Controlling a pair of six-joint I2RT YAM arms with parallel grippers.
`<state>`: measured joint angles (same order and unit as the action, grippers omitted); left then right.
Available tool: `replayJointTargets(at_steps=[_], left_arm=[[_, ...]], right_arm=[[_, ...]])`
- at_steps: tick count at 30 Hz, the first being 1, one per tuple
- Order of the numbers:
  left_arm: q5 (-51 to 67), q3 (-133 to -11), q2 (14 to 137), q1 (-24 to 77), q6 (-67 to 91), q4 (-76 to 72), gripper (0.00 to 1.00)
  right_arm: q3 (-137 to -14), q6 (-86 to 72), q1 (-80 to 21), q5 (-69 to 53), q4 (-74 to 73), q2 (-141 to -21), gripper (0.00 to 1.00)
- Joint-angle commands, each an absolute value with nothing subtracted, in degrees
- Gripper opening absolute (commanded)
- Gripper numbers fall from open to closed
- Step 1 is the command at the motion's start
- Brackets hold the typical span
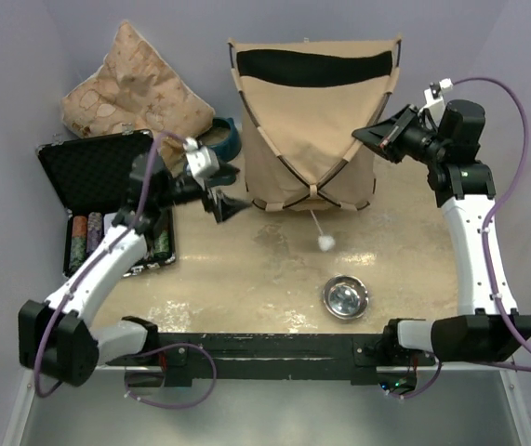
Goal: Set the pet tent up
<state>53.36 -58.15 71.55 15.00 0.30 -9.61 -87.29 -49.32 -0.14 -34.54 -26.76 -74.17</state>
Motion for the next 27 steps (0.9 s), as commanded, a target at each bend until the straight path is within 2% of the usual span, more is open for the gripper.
replayJointTargets(at_steps=[1, 4, 10, 15, 17, 19, 22, 27], left_arm=[[42.3, -41.4, 61.1, 22.7, -14.0, -23.6, 1.00], [34.4, -37.8, 61.8, 27.8, -17.7, -30.1, 1.00], [29.0, -37.7, 67.7, 32.8, -27.1, -38.7, 1.00], [29.6, -39.1, 73.2, 34.9, -33.7, -43.5, 0.99], [29.0, -38.9, 75.0, 36.3, -36.8, -45.0, 0.96], [27.5, -38.0, 76.5, 37.8, -40.2, -47.3, 0.90], [21.3, -36.0, 79.4, 40.5, -45.0, -53.6, 0.76], [12.8, -37.3, 83.1, 42.5, -46.9, -59.6, 0.44]], right_arm=[[-82.8, -58.3, 3.0, -38.2, -25.8, -75.5, 0.00], [-82.4, -59.2, 3.4, -38.3, -26.3, -76.4, 0.00], [-81.5, -60.2, 4.0, -39.5, -26.3, -76.9, 0.00], [-80.2, -61.1, 4.0, -40.1, -25.7, -77.1, 0.00], [-80.1, -61.4, 4.0, -40.1, -25.5, -77.3, 0.00], [-80.2, -61.5, 4.0, -40.0, -25.4, -77.5, 0.00], [-80.9, -61.1, 4.0, -39.6, -25.9, -77.5, 0.00], [-81.7, -60.6, 4.0, -39.1, -26.4, -76.9, 0.00]])
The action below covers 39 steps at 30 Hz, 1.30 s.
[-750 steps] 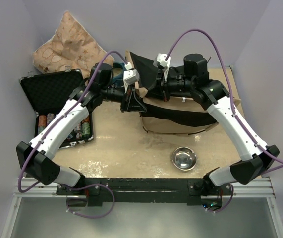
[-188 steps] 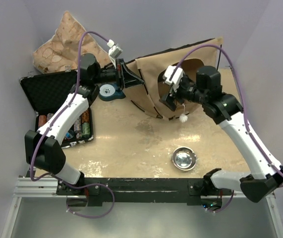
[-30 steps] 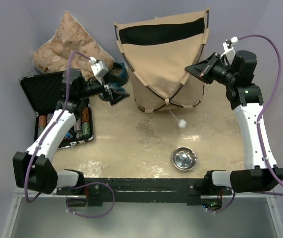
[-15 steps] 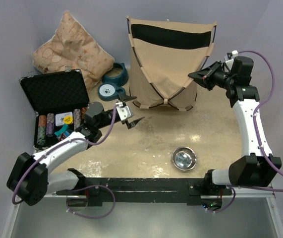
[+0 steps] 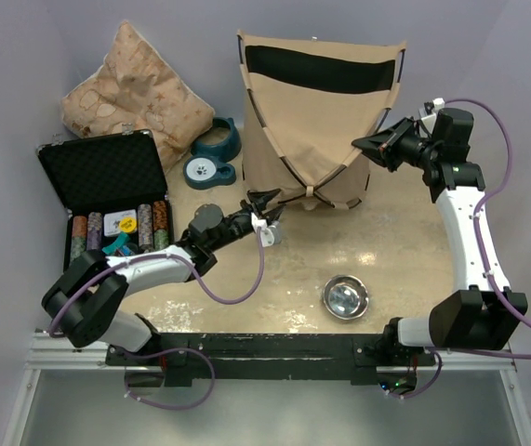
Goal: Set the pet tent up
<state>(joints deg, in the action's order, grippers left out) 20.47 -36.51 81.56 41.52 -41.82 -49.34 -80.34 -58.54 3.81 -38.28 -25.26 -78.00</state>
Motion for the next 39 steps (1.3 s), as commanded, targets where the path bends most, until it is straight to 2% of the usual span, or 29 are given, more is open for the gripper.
replayJointTargets(at_steps=[1, 3, 5, 6, 8, 9, 10, 11, 13, 15, 20, 26, 27, 29, 31, 34, 35, 39], left_arm=[[12.0, -37.9, 83.3, 42.8, -46.9, -59.5, 0.39], [11.6, -39.3, 83.2, 43.2, -46.1, -58.6, 0.22], [11.4, -40.5, 82.4, 43.4, -44.6, -56.7, 0.04], [11.5, -41.2, 81.7, 43.5, -43.2, -55.2, 0.00], [12.4, -42.3, 79.3, 43.5, -40.8, -52.5, 0.00], [13.1, -42.7, 77.9, 43.5, -39.3, -50.9, 0.00], [14.1, -43.9, 76.7, 43.5, -38.0, -48.1, 0.00], [15.2, -45.4, 75.5, 43.4, -36.3, -45.2, 0.00], [16.4, -48.0, 73.9, 43.4, -32.3, -41.2, 0.00], [18.3, -50.2, 73.1, 43.4, -29.2, -37.8, 0.00], [22.2, -54.9, 75.3, 43.3, -25.1, -34.7, 0.00], [22.7, -72.4, 91.8, 42.5, -17.6, -29.3, 0.00], [22.2, -76.1, 95.3, 42.5, -14.3, -28.4, 0.09], [21.3, -85.7, 101.7, 42.5, -11.7, -24.5, 0.45], [19.1, -96.0, 106.8, 42.3, -8.7, -19.9, 0.66], [19.9, -103.0, 109.2, 39.8, -5.4, -15.5, 0.79], [20.1, -102.8, 108.4, 38.4, -3.9, -15.5, 0.85], [24.8, -99.3, 101.9, 31.6, 2.6, -12.1, 0.99]], right_arm=[[-81.6, -60.6, 4.0, -38.9, -26.4, -76.7, 0.00], [-81.5, -60.4, 4.1, -38.4, -26.0, -76.5, 0.01], [-81.6, -59.9, 4.3, -38.3, -25.8, -76.2, 0.08], [-81.9, -59.2, 4.3, -38.0, -25.6, -76.0, 0.21], [-83.2, -57.4, 5.2, -37.5, -24.7, -75.5, 0.49], [-84.5, -55.9, 5.7, -37.0, -24.0, -75.2, 0.66], [-85.9, -53.3, 6.1, -36.7, -22.6, -75.2, 0.77], [-88.0, -50.7, 6.7, -36.7, -21.5, -75.5, 0.86], [-93.4, -42.8, 7.3, -34.6, -23.0, -76.5, 0.96], [-98.0, -35.1, 7.9, -29.3, -27.5, -76.7, 0.98], [-100.2, -18.5, 8.3, -26.7, -29.8, -74.3, 0.99], [-99.1, -3.2, 8.4, -26.5, -38.9, -75.4, 0.99], [-98.2, -1.4, 8.3, -25.1, -39.9, -75.6, 0.99], [-97.0, 1.6, 8.4, -23.6, -39.7, -75.0, 0.98], [-97.1, 4.8, 8.4, -21.8, -39.1, -74.4, 0.99], [-100.0, 10.3, 8.3, -18.2, -40.6, -75.1, 0.99], [-100.9, 11.2, 8.3, -15.8, -41.0, -75.5, 0.99], [-102.3, 14.4, 8.3, -11.8, -45.3, -77.1, 0.99]])
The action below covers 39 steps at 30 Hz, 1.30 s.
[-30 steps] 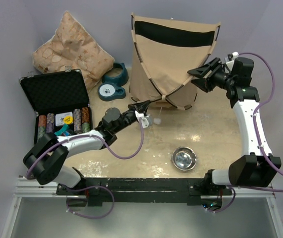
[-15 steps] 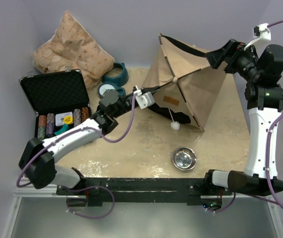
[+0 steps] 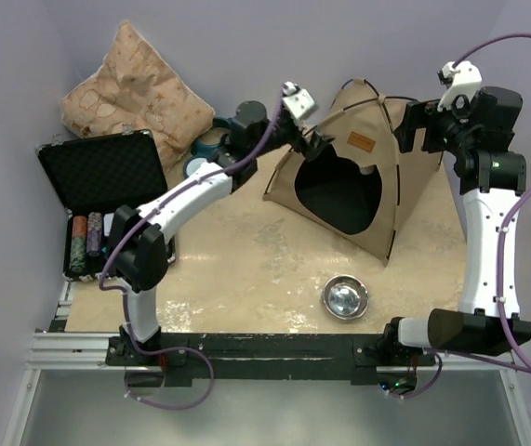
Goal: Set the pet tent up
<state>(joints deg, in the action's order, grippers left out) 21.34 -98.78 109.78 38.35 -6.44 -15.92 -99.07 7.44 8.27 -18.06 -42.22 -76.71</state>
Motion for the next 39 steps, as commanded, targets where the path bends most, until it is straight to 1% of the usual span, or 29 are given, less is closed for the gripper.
replayJointTargets(at_steps=[1, 3, 5, 7, 9, 11, 13, 16, 18, 24, 27, 30, 34, 39], left_arm=[[25.1, -98.5, 100.2, 29.6, 3.5, -10.1, 0.99], [25.8, -96.8, 97.7, 25.7, 2.7, -5.5, 0.99], [23.5, -94.7, 95.7, 21.5, 0.8, -1.9, 1.00], [23.6, -94.4, 95.4, 15.5, 0.4, -0.1, 0.99], [24.7, -97.0, 97.6, 8.8, 1.1, 4.2, 1.00], [25.0, -102.7, 102.3, 2.4, 1.0, 8.0, 1.00], [25.4, -106.2, 106.0, -3.2, 2.0, 7.5, 1.00], [22.4, -110.5, 111.2, -9.1, 4.0, 5.2, 1.00], [18.0, -113.7, 114.9, -11.0, 4.0, 3.8, 1.00], [11.3, -119.5, 123.1, -14.6, 0.3, -5.9, 1.00], [10.5, -125.4, 127.7, -15.1, -8.2, -5.6, 1.00], [13.2, -130.2, 131.7, -15.2, -19.2, -1.5, 1.00], [17.7, -128.2, 133.1, -15.0, -32.4, -1.5, 1.00], [21.6, -130.3, 136.2, -15.1, -36.0, -1.2, 1.00]], right_arm=[[-101.5, 14.7, 8.3, -12.3, -45.8, -76.9, 0.98], [-99.3, 14.4, 8.1, -13.3, -44.4, -75.8, 0.99], [-97.8, 13.5, 7.5, -13.5, -42.6, -75.2, 0.99], [-98.7, 12.6, 6.4, -14.6, -41.5, -76.0, 0.99], [-100.9, 12.0, 4.2, -14.8, -41.0, -77.4, 0.99], [-103.8, 12.3, 0.5, -13.8, -40.9, -79.0, 0.99], [-105.3, 12.8, -3.2, -12.1, -39.8, -79.9, 0.99], [-107.7, 13.0, -4.4, -11.9, -39.8, -81.8, 0.99], [-108.0, 13.0, -4.5, -11.8, -39.8, -82.3, 0.99], [-106.2, 13.4, -4.8, -11.8, -40.0, -81.7, 0.99], [-105.6, 13.5, -4.8, -11.3, -40.1, -81.4, 0.98], [-105.1, 13.6, -4.8, -10.5, -39.9, -81.1, 0.98], [-104.8, 13.4, -4.8, -10.3, -39.5, -81.3, 0.99], [-105.3, 13.1, -4.8, -9.6, -39.4, -82.2, 0.98]])
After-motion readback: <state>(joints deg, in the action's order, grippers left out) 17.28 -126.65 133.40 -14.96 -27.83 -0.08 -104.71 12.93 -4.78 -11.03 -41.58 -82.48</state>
